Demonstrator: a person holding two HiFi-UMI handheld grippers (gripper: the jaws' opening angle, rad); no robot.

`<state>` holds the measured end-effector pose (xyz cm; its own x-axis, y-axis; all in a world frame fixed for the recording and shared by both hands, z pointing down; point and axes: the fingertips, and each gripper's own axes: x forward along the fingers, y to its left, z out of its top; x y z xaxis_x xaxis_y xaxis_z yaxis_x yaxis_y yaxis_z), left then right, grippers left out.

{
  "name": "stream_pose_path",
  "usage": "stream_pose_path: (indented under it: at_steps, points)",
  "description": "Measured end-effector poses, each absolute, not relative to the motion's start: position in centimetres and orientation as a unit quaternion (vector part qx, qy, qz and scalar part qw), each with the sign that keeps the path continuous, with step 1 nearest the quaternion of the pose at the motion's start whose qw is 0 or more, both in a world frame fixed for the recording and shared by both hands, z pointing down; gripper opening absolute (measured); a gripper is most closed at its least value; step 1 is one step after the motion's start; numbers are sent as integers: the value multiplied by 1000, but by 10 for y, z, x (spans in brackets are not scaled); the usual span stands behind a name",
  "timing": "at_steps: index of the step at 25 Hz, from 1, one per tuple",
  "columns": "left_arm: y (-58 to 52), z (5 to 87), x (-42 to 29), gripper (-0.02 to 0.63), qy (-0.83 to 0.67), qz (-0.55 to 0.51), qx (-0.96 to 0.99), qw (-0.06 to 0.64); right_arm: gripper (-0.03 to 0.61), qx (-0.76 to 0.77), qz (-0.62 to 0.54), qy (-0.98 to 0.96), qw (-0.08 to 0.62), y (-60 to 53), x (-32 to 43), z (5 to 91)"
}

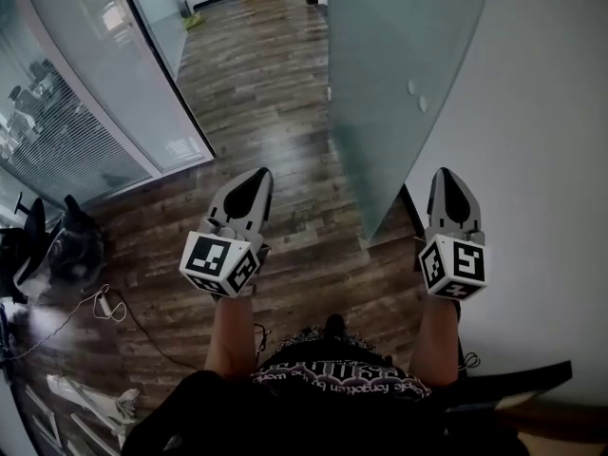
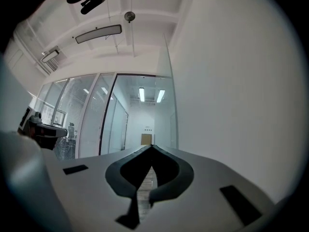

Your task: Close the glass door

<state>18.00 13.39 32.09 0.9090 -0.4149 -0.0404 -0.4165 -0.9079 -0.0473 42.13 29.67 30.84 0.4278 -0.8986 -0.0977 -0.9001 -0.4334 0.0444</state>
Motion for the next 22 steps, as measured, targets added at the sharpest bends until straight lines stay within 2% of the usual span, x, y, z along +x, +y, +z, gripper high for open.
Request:
stream_pose_path:
  at_steps: [15,19,22]
  points:
    - [50,318,231,2,215,11,-976,33,3,-862,36,506,7,223,506,322]
    - [28,318,236,2,215,10,-976,35,9,-868,34,494,27,207,533,322]
    - [13,319,233,2,225,8,-974,32,84,-871,22,491,25,193,554,322]
